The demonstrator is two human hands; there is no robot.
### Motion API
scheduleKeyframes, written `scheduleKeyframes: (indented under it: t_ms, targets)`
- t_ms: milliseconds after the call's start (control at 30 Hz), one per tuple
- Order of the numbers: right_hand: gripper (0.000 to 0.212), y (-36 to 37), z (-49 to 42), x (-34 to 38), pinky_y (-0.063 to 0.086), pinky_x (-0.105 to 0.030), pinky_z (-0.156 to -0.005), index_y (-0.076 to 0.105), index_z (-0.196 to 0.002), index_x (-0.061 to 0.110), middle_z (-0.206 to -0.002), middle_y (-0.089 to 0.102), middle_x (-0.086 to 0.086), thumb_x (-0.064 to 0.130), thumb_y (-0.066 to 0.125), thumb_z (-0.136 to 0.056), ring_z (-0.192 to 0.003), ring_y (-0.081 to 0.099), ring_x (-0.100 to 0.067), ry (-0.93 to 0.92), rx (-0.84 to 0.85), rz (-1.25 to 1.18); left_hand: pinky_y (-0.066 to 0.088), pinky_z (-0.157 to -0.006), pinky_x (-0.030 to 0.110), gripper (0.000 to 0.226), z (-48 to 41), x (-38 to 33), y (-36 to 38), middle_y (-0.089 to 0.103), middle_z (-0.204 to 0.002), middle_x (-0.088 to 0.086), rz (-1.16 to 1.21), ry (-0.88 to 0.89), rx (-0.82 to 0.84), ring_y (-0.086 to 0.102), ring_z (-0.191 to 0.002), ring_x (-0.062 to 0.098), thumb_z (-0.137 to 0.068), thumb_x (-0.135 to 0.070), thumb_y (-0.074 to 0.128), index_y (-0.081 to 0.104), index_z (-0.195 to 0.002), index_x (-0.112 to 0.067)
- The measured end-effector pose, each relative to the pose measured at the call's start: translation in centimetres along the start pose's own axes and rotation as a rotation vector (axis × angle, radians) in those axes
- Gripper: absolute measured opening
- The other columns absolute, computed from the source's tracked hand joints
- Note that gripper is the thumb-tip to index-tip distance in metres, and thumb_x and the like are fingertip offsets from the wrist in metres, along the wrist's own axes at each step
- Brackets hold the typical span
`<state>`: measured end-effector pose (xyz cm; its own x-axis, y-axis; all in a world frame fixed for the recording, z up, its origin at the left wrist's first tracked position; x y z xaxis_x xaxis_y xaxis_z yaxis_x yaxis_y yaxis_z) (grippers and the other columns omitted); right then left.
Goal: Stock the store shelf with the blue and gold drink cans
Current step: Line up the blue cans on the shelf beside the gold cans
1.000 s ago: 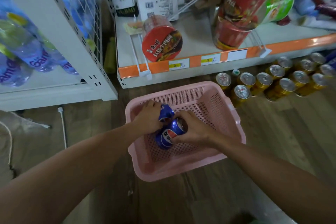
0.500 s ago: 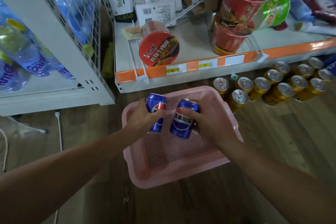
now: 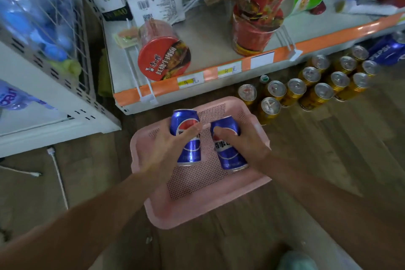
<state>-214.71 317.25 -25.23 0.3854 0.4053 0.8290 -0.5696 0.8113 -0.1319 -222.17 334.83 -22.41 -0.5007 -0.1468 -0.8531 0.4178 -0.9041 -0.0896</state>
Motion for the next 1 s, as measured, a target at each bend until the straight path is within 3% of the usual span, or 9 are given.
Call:
scheduleKeyframes:
  t_ms: [67,167,233,300,400,533,700,900,1000]
  targets:
    - [0.027,-0.8,2.3,1.2,0.057,-0.02,-0.072,0.05,-0.105,0.042,-0.104,0.065,0.017,0.048,0.069,-0.086,-0.092,0.067,-0.006,0.064,-0.005,-0.024,0.047,-0.049,0.007,0.048,2.1,-1.8,0.3,0.063,-0.1,-0.012,-0.038,0.008,-0.019,0.065,-0.083,0.006,-0.084,-0.036,0.075,0.051,-0.124,-0.028]
    - [0.032,-2.3,6.9,4.6,0.05,-0.011,-0.055,0.049,-0.117,0.035,-0.102,0.063,0.015,0.035,0.069,-0.091,-0.089,0.066,-0.005,0.104,-0.019,-0.097,0.055,-0.063,0.014,0.056,6.0,-4.8,0.8,0.063,-0.105,-0.015,-0.084,-0.019,-0.005,0.067,-0.09,0.008,-0.074,-0.047,0.076,0.05,-0.122,-0.036]
    - [0.042,-3.4,10.9,7.8,0.056,-0.02,-0.069,0.052,-0.123,0.027,-0.11,0.067,0.006,0.035,0.072,-0.087,-0.098,0.068,-0.014,0.127,-0.054,-0.12,0.058,-0.079,0.027,0.056,9.0,-7.4,1.4,0.064,-0.113,-0.012,-0.084,-0.066,0.02,0.067,-0.097,0.011,-0.074,-0.046,0.077,0.049,-0.122,-0.039]
    - [0.047,-5.0,15.1,10.7,0.059,-0.033,-0.081,0.055,-0.123,0.022,-0.112,0.07,0.0,0.034,0.076,-0.083,-0.097,0.07,-0.018,0.154,-0.093,-0.153,0.057,-0.079,0.026,0.047,12.4,-11.3,2.2,0.062,-0.111,-0.014,-0.071,-0.072,0.036,0.066,-0.097,0.011,-0.082,-0.034,0.077,0.048,-0.118,-0.039]
    - [0.042,-8.4,21.6,16.7,0.06,-0.032,-0.075,0.06,-0.115,0.024,-0.102,0.073,0.0,0.036,0.08,-0.079,-0.089,0.073,-0.017,0.133,-0.172,-0.198,0.048,-0.065,0.016,0.046,18.1,-18.5,3.7,0.057,-0.103,-0.02,-0.053,-0.068,0.042,0.062,-0.091,0.005,-0.086,-0.025,0.076,0.045,-0.117,-0.036]
    - [0.05,-14.4,30.2,25.6,0.059,-0.031,-0.071,0.061,-0.103,0.032,-0.092,0.074,0.003,0.052,0.086,-0.065,-0.081,0.073,-0.014,0.104,-0.278,-0.223,0.056,-0.077,0.026,0.045,24.9,-29.4,5.7,0.065,-0.105,-0.012,-0.104,-0.024,0.022,0.067,-0.097,0.011,-0.08,-0.026,0.082,0.055,-0.115,-0.034]
    - [0.036,-23.1,39.9,35.6,0.058,-0.028,-0.069,0.062,-0.101,0.031,-0.087,0.073,0.005,0.04,0.085,-0.074,-0.074,0.072,-0.008,0.06,-0.396,-0.231,0.039,-0.058,-0.003,0.042,33.5,-43.4,10.6,0.057,-0.088,-0.022,-0.254,0.104,0.059,0.056,-0.072,-0.024,-0.082,-0.023,0.082,0.055,-0.113,-0.025]
    - [0.046,-32.6,49.0,43.9,0.062,-0.042,-0.076,0.063,-0.106,0.028,-0.09,0.075,0.001,0.043,0.087,-0.069,-0.08,0.074,-0.019,0.033,-0.457,-0.248,0.051,-0.062,0.013,0.048,40.3,-54.5,18.4,0.069,-0.099,-0.009,-0.192,0.156,0.186,0.068,-0.078,-0.001,-0.08,-0.031,0.083,0.054,-0.119,-0.03]
    - [0.04,-36.7,52.1,47.5,0.056,-0.023,-0.058,0.062,-0.11,0.023,-0.08,0.073,0.005,0.029,0.084,-0.078,-0.068,0.071,-0.007,-0.027,-0.459,-0.241,0.056,-0.066,0.026,0.047,42.6,-59.0,22.5,0.07,-0.101,-0.001,-0.127,0.179,0.224,0.071,-0.084,0.015,-0.08,-0.028,0.084,0.055,-0.117,-0.031]
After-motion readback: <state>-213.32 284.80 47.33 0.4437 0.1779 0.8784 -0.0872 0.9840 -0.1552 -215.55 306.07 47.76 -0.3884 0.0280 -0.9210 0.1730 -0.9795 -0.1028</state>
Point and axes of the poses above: each hand's wrist, its own z-axis away from the middle knuckle, its own y-axis out of the palm, x = y × z, the point moved 10 cm from there along -z, towards the middle knuckle
